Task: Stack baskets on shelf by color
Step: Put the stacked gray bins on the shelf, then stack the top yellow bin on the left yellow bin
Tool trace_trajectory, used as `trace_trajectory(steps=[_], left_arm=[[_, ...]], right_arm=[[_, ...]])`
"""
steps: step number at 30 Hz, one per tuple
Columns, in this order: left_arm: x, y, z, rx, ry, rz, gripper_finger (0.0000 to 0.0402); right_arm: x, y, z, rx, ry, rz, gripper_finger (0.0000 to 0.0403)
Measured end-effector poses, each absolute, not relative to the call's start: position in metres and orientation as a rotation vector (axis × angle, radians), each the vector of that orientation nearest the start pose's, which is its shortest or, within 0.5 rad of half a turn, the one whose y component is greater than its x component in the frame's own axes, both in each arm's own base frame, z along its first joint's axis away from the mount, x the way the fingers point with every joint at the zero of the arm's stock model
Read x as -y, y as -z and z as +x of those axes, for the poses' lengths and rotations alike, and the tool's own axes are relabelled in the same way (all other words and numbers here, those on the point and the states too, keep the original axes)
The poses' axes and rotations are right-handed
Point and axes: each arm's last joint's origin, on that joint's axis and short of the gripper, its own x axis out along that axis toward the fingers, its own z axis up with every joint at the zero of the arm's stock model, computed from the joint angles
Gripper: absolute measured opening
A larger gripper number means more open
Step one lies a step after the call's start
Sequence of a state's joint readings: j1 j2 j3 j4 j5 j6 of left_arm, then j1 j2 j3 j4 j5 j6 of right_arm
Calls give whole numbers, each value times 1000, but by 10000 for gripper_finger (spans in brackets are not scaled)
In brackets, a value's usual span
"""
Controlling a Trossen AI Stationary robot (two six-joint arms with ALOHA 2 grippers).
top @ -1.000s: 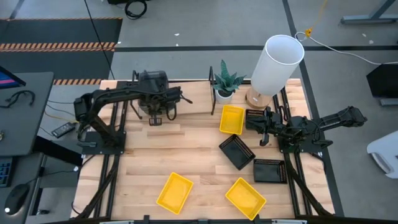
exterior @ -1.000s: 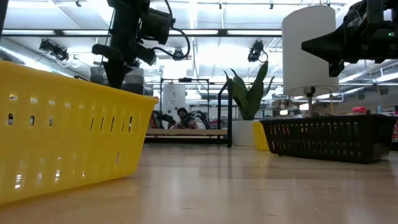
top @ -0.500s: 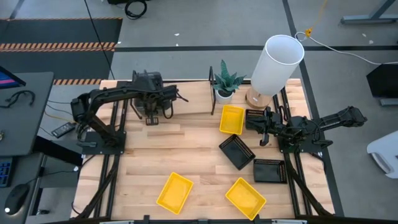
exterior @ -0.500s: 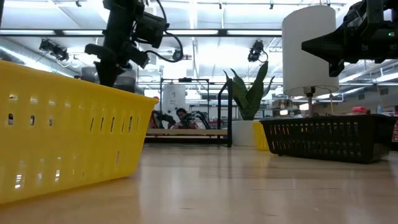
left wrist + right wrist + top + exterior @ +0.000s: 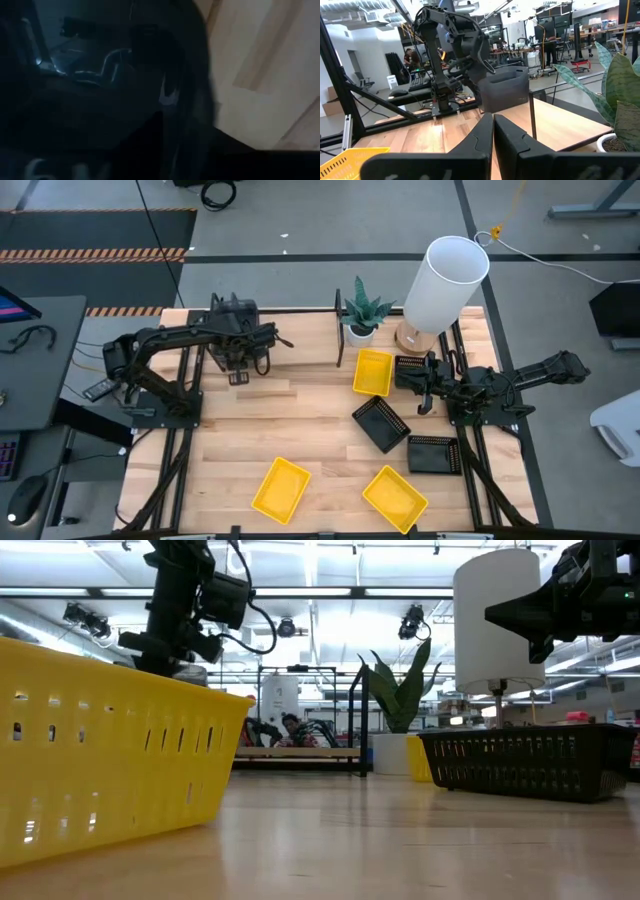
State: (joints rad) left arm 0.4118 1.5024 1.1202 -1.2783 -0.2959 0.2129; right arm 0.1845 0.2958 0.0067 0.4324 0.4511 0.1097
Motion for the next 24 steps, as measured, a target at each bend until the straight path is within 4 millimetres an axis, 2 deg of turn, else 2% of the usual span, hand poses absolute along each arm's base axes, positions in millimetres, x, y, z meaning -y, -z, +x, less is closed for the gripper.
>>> trace_trajectory(steps=[7, 12, 19, 24], left_arm=[[-106, -238, 219, -1736, -406, 92, 160], [-104, -255, 226, -1693, -424, 130, 194], [-89, -291, 247, -1539, -402, 206, 229], [-68, -299, 271, -1343, -284, 265, 237]], right_arm=[[-8, -181, 113, 150, 258, 154, 19], [-8, -181, 113, 151, 258, 154, 19], [-8, -182, 113, 151, 258, 154, 19], [-8, -181, 113, 150, 258, 154, 19]])
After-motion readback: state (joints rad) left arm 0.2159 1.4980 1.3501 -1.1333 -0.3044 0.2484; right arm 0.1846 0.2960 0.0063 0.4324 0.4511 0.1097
